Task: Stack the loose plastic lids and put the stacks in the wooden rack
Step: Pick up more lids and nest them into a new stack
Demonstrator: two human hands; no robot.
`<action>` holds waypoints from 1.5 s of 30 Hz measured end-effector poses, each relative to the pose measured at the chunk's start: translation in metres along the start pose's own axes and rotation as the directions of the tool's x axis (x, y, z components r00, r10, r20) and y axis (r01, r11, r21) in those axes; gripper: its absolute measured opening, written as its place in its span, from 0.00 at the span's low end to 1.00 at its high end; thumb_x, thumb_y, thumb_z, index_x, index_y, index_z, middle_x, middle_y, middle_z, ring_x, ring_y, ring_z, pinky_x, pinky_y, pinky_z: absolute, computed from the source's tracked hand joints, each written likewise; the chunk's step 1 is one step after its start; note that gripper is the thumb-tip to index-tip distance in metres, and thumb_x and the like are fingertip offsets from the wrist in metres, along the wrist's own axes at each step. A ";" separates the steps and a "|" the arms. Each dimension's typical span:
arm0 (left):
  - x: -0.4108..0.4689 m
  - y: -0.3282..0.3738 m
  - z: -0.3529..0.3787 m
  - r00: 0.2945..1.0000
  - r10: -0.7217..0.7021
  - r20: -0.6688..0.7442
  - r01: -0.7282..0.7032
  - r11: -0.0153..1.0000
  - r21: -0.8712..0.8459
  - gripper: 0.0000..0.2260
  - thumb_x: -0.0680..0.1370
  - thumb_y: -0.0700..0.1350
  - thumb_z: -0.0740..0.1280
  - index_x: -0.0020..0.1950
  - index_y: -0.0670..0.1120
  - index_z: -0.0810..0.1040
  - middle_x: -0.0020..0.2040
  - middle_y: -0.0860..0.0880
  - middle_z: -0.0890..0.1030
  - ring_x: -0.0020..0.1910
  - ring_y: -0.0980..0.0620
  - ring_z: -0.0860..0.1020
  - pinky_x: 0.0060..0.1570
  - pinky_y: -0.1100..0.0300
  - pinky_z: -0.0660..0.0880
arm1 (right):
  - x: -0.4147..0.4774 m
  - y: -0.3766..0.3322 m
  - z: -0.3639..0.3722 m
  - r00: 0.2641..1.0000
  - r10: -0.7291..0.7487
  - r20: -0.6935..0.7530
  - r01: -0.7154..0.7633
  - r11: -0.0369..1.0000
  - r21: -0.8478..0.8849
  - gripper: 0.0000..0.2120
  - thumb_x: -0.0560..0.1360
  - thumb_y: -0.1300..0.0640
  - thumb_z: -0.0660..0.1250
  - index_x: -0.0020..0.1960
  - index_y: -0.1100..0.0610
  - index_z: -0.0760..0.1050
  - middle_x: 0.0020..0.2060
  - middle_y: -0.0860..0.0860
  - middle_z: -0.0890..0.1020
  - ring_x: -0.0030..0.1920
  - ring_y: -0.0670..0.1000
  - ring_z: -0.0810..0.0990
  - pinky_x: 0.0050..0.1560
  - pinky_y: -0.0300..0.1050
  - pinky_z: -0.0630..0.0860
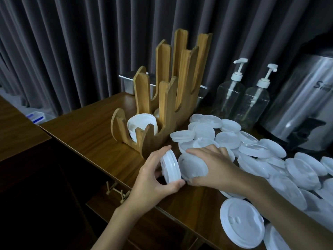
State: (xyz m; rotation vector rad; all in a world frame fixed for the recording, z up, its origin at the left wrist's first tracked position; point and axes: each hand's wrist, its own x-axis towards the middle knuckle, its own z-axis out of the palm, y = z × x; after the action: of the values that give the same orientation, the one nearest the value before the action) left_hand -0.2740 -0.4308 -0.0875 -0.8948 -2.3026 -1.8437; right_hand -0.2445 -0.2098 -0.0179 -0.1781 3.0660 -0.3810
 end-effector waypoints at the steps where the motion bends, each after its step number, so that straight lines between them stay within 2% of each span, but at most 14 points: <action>1: 0.000 0.000 0.000 1.000 -0.007 -0.003 0.007 1.000 -0.005 0.36 0.67 0.63 0.78 0.69 0.75 0.63 0.67 0.75 0.67 0.70 0.68 0.67 0.55 0.76 0.73 | -0.001 0.002 -0.001 0.999 0.044 -0.009 -0.043 0.997 0.059 0.42 0.62 0.27 0.69 0.72 0.30 0.56 0.59 0.33 0.64 0.58 0.42 0.54 0.54 0.45 0.59; 3: -0.001 0.000 0.000 1.000 -0.013 -0.006 0.013 1.000 -0.004 0.36 0.68 0.63 0.78 0.69 0.76 0.62 0.67 0.76 0.67 0.69 0.70 0.67 0.54 0.77 0.72 | -0.004 0.003 -0.001 0.997 0.082 0.015 -0.083 0.989 0.123 0.43 0.60 0.26 0.67 0.71 0.26 0.53 0.68 0.38 0.67 0.67 0.47 0.58 0.57 0.49 0.64; 5: -0.001 0.000 0.000 1.000 -0.009 -0.007 0.009 1.000 0.001 0.36 0.68 0.61 0.79 0.69 0.75 0.63 0.66 0.76 0.67 0.69 0.71 0.67 0.54 0.78 0.71 | -0.007 0.003 0.000 0.998 0.051 0.028 -0.054 0.992 0.118 0.42 0.62 0.27 0.68 0.70 0.26 0.50 0.72 0.37 0.67 0.67 0.45 0.57 0.58 0.48 0.62; 8: -0.001 -0.001 0.000 1.000 -0.012 -0.009 0.012 1.000 -0.014 0.36 0.68 0.61 0.79 0.69 0.74 0.63 0.66 0.77 0.67 0.68 0.73 0.66 0.53 0.78 0.71 | -0.008 0.001 0.001 1.000 0.003 -0.022 -0.001 0.992 0.128 0.41 0.66 0.32 0.72 0.69 0.26 0.49 0.72 0.36 0.66 0.58 0.35 0.55 0.60 0.45 0.59; 11: -0.002 0.001 0.000 1.000 -0.031 -0.003 0.031 0.999 -0.026 0.36 0.66 0.63 0.78 0.69 0.74 0.63 0.66 0.77 0.67 0.68 0.72 0.67 0.55 0.77 0.72 | -0.007 0.002 0.002 0.997 0.021 -0.068 -0.005 0.976 0.219 0.41 0.66 0.32 0.72 0.70 0.26 0.52 0.73 0.36 0.65 0.70 0.43 0.62 0.64 0.47 0.65; 13: -0.001 0.002 0.001 0.999 -0.034 0.001 0.034 0.999 -0.033 0.36 0.66 0.63 0.78 0.68 0.75 0.64 0.66 0.76 0.68 0.68 0.70 0.68 0.56 0.75 0.73 | -0.008 0.002 0.002 0.996 0.035 -0.078 -0.005 0.936 0.352 0.40 0.64 0.30 0.72 0.70 0.24 0.55 0.72 0.35 0.66 0.71 0.42 0.66 0.67 0.48 0.69; 15: -0.001 0.003 0.002 1.000 -0.022 0.012 0.023 0.999 -0.045 0.35 0.67 0.61 0.79 0.68 0.74 0.64 0.66 0.74 0.69 0.69 0.68 0.69 0.56 0.72 0.74 | -0.009 0.000 0.002 0.996 0.016 -0.083 0.024 0.885 0.465 0.37 0.64 0.30 0.72 0.67 0.22 0.56 0.70 0.32 0.68 0.68 0.38 0.70 0.65 0.42 0.71; 18: -0.001 0.004 0.002 1.000 -0.005 0.026 0.007 0.996 -0.087 0.35 0.68 0.59 0.80 0.70 0.70 0.66 0.67 0.69 0.72 0.69 0.62 0.72 0.57 0.67 0.77 | -0.010 -0.006 0.005 0.996 -0.003 -0.093 0.058 0.807 0.587 0.36 0.67 0.36 0.74 0.70 0.29 0.60 0.69 0.35 0.72 0.65 0.36 0.74 0.60 0.33 0.74; 24: -0.003 0.008 0.002 0.999 0.033 0.021 -0.030 0.991 -0.127 0.36 0.68 0.62 0.79 0.72 0.64 0.67 0.67 0.64 0.73 0.69 0.54 0.75 0.58 0.59 0.81 | -0.010 -0.012 0.012 0.999 -0.038 -0.037 0.053 0.666 0.744 0.37 0.70 0.44 0.76 0.74 0.38 0.62 0.66 0.37 0.77 0.64 0.38 0.78 0.58 0.34 0.77; 27: -0.004 0.010 0.003 0.999 0.046 0.020 -0.043 0.990 -0.135 0.37 0.68 0.61 0.79 0.73 0.60 0.68 0.68 0.62 0.75 0.68 0.55 0.76 0.60 0.57 0.80 | -0.011 -0.014 0.016 0.998 -0.064 -0.007 0.047 0.642 0.766 0.38 0.72 0.47 0.77 0.75 0.40 0.62 0.64 0.34 0.78 0.64 0.38 0.78 0.56 0.33 0.77; 33: -0.003 0.009 0.004 0.998 0.053 0.026 -0.050 0.994 -0.100 0.39 0.70 0.61 0.79 0.76 0.54 0.67 0.70 0.58 0.75 0.71 0.52 0.74 0.67 0.48 0.76 | -0.009 -0.017 0.012 0.997 -0.081 0.008 0.047 0.655 0.754 0.36 0.70 0.44 0.75 0.73 0.38 0.62 0.57 0.26 0.79 0.61 0.35 0.79 0.53 0.30 0.76; 37: -0.003 0.011 0.004 0.997 0.065 0.043 -0.062 0.996 -0.066 0.38 0.70 0.62 0.78 0.76 0.58 0.65 0.72 0.59 0.74 0.73 0.53 0.72 0.70 0.49 0.74 | -0.008 -0.016 0.014 0.996 -0.083 0.010 0.047 0.653 0.756 0.36 0.70 0.43 0.74 0.73 0.41 0.62 0.61 0.35 0.79 0.61 0.36 0.79 0.54 0.32 0.77; 41: -0.001 0.013 0.007 0.992 0.098 0.082 -0.098 0.995 -0.006 0.37 0.71 0.64 0.75 0.77 0.63 0.62 0.74 0.64 0.70 0.74 0.56 0.69 0.71 0.57 0.72 | -0.010 -0.009 0.015 0.995 -0.089 0.052 0.014 0.615 0.789 0.38 0.70 0.45 0.74 0.75 0.44 0.61 0.65 0.42 0.78 0.62 0.39 0.79 0.56 0.35 0.78; 45: 0.010 0.017 0.015 0.986 0.144 0.082 -0.148 0.988 0.046 0.35 0.73 0.57 0.78 0.76 0.56 0.66 0.72 0.58 0.72 0.72 0.52 0.71 0.67 0.60 0.74 | -0.009 -0.004 0.007 0.995 -0.092 0.046 0.016 0.574 0.819 0.42 0.67 0.41 0.77 0.75 0.42 0.61 0.67 0.45 0.79 0.65 0.43 0.79 0.61 0.40 0.77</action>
State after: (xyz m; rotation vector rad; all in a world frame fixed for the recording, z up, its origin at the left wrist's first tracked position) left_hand -0.2697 -0.4116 -0.0730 -1.1155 -2.2495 -1.7123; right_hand -0.2345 -0.2145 -0.0238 -0.2252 2.4406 -1.6806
